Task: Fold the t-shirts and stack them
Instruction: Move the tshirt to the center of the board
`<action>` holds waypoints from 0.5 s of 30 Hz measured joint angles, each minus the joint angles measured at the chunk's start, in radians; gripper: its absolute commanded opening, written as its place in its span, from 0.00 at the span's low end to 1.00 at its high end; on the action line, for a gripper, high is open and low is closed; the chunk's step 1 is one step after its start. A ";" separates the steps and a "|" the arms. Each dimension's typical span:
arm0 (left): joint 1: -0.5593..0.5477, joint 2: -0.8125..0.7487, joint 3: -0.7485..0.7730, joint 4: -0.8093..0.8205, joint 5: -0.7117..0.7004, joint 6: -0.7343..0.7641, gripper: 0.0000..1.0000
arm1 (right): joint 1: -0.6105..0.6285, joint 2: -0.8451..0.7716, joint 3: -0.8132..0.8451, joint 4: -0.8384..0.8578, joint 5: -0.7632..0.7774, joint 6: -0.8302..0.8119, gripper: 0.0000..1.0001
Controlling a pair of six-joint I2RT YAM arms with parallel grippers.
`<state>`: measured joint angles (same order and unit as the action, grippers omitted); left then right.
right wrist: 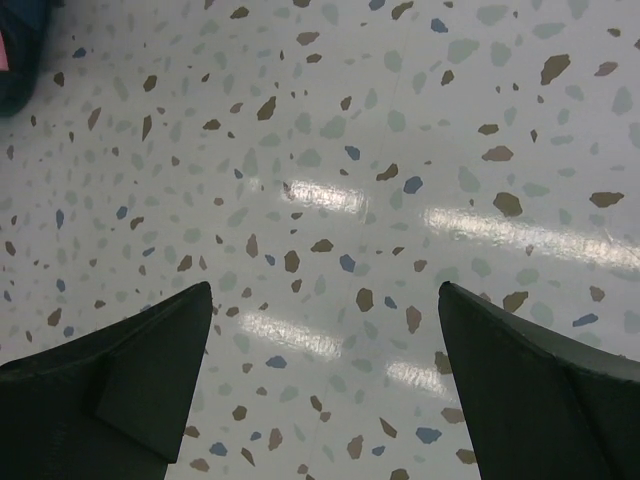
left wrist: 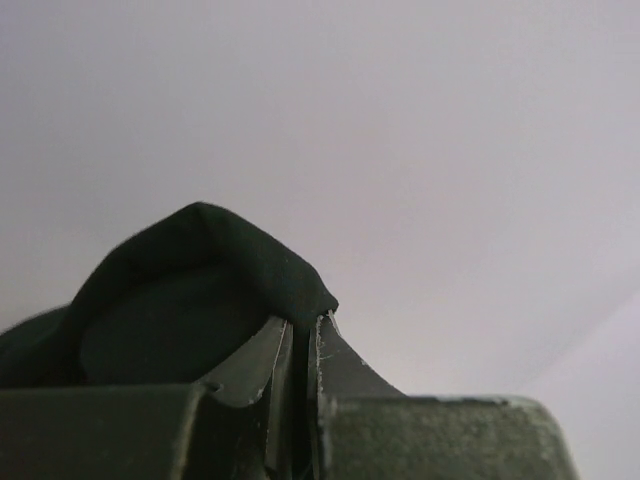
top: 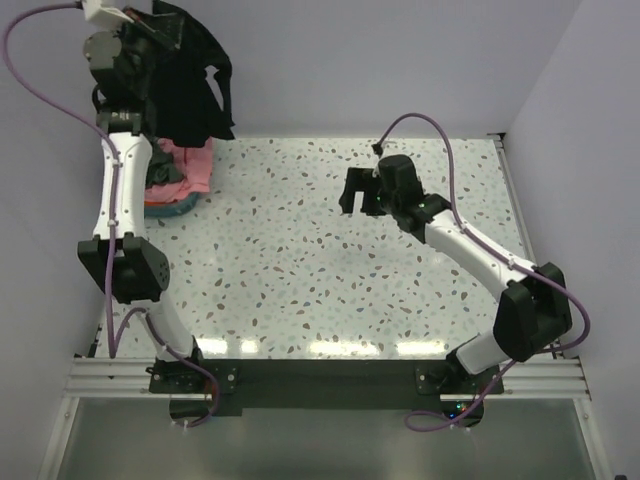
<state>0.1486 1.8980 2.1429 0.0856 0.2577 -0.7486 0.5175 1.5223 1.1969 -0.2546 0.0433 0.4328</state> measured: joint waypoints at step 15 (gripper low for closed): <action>-0.296 -0.261 -0.597 0.007 0.032 -0.015 0.59 | -0.001 -0.310 -0.052 0.014 0.195 0.016 0.97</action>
<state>-0.1478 1.6375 1.5463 0.0929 0.2897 -0.7635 0.5167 1.2121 1.1450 -0.2401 0.2382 0.4492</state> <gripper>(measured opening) 0.517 0.977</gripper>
